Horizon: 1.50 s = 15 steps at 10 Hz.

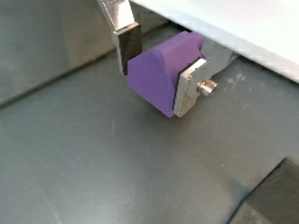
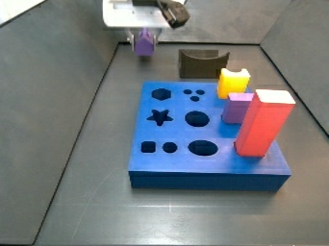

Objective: Pick up the 3 prong object. Move up. Rotate the 3 prong object. Place the 3 prong object on the fixture. Regrasp the 3 prong object. Move to above the board. Insert the 3 prong object.
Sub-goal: Rotate the 3 prong object.

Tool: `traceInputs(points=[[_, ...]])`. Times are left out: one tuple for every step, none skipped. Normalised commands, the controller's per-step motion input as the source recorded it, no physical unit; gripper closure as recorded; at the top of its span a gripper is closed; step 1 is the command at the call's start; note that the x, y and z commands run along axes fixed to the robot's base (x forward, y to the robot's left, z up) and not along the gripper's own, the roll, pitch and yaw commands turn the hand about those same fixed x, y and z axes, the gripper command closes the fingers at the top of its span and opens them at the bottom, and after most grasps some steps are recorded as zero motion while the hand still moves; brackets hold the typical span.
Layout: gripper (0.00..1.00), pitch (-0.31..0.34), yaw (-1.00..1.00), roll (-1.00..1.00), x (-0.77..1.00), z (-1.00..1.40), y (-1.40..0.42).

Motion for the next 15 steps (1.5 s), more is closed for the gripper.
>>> traceInputs(points=[[1.0,0.001,0.01,0.0,0.05,-0.56,0.01],[1.0,-0.003,0.01,0.01,0.04,-0.42,0.02],[1.0,-0.007,0.01,0.01,0.04,-0.24,0.02],[1.0,0.003,0.01,0.0,0.03,-0.21,0.01],[1.0,0.003,0.01,0.0,0.03,-0.21,0.01],[1.0,0.013,0.01,0.0,0.01,-0.21,0.01],[1.0,0.012,0.01,0.0,0.02,-0.21,0.01],[1.0,0.011,0.01,0.0,0.02,-0.21,0.01],[1.0,0.011,0.01,0.0,0.02,-0.21,0.01],[1.0,0.011,0.01,0.0,0.02,-0.21,0.01],[1.0,0.011,0.01,0.0,0.02,-0.21,0.01],[1.0,0.011,0.01,0.0,0.02,-0.21,0.01],[0.0,0.0,0.0,0.0,0.0,0.0,0.0],[0.0,0.0,0.0,0.0,0.0,1.0,0.0],[0.0,0.011,0.0,0.0,-0.01,1.0,0.0]])
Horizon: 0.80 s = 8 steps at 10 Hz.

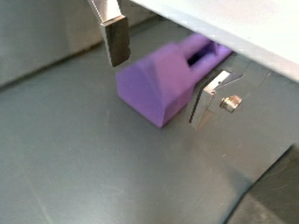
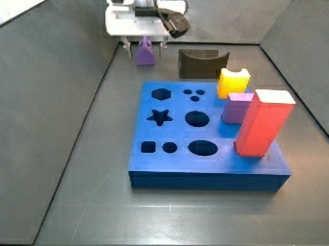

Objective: Pick up the 3 prong object. Move up. Rotate the 3 prong object. Place the 3 prong object on the fixture. Regrasp the 3 prong object. Move to above the board. Insert the 3 prong object.
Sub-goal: Rotate the 3 prong object.

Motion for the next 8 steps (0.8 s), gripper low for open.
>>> traceInputs(points=[[0.0,0.035,0.0,-0.01,-0.02,1.0,-0.01],[0.0,0.053,0.0,-0.01,-0.01,1.0,0.0],[0.0,0.061,0.0,-0.02,-0.01,1.0,0.0],[0.0,0.064,0.0,-0.02,-0.02,1.0,-0.01],[0.0,0.057,0.0,-0.02,-0.02,0.95,-0.01],[0.0,0.051,0.0,-0.02,-0.02,0.78,-0.01],[0.0,0.051,0.0,-0.02,-0.02,0.61,-0.01],[0.0,0.053,0.0,-0.02,-0.02,0.44,-0.01]])
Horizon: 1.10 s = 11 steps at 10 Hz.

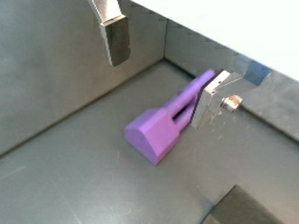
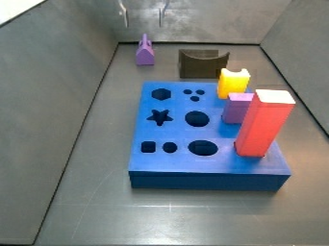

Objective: Pick up the 3 prong object. Move up. Rotate the 3 prong object. Place the 3 prong object on the fixture. Regrasp the 3 prong object. Move to above the board. Insert the 3 prong object.
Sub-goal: Rotate the 3 prong object.

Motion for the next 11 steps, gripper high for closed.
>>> traceInputs(points=[[0.0,0.0,1.0,0.0,0.0,0.0,0.0],[0.0,0.0,1.0,0.0,0.0,-0.1,0.0],[0.0,0.0,1.0,0.0,0.03,-0.14,0.01],[0.0,-0.001,1.0,0.0,0.04,-0.08,0.01],[0.0,-0.001,1.0,0.0,0.03,-0.04,0.01],[0.0,-0.001,1.0,0.0,0.03,-0.03,0.0],[0.0,-0.001,1.0,0.0,0.03,-0.03,0.0],[0.0,-0.001,1.0,0.0,0.03,-0.03,0.0],[0.0,-0.001,1.0,0.0,0.03,-0.03,0.0],[0.0,-0.001,1.0,0.0,0.03,-0.03,0.0],[0.0,-0.001,1.0,0.0,0.03,-0.03,0.0]])
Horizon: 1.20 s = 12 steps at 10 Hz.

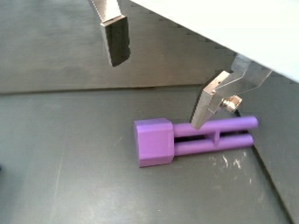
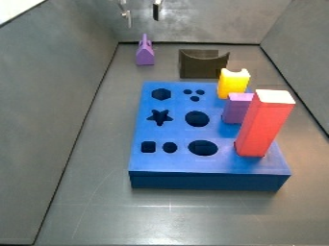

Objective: Pick up the 3 prong object. Move up. Rotate the 3 prong object. Place the 3 prong object on the fixture. Regrasp the 3 prong object. Move to above the board. Insert the 3 prong object.
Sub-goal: Rotate the 3 prong object.

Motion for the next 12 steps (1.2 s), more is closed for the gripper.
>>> traceInputs(points=[[0.0,-0.001,1.0,0.0,0.03,-0.03,0.0],[0.0,-0.001,1.0,0.0,0.03,-0.03,0.0],[0.0,-0.001,1.0,0.0,0.03,-0.03,0.0],[0.0,-0.001,1.0,0.0,0.03,-0.03,0.0],[0.0,-0.001,1.0,0.0,0.03,-0.03,0.0],[0.0,-0.001,1.0,0.0,0.03,-0.03,0.0],[0.0,-0.001,1.0,0.0,0.03,-0.03,0.0],[0.0,-0.001,1.0,0.0,0.03,-0.03,0.0],[0.0,-0.001,1.0,0.0,0.03,-0.03,0.0],[0.0,-0.001,1.0,0.0,0.03,-0.03,0.0],[0.0,-0.001,1.0,0.0,0.03,-0.03,0.0],[0.0,-0.001,1.0,0.0,0.03,-0.03,0.0]])
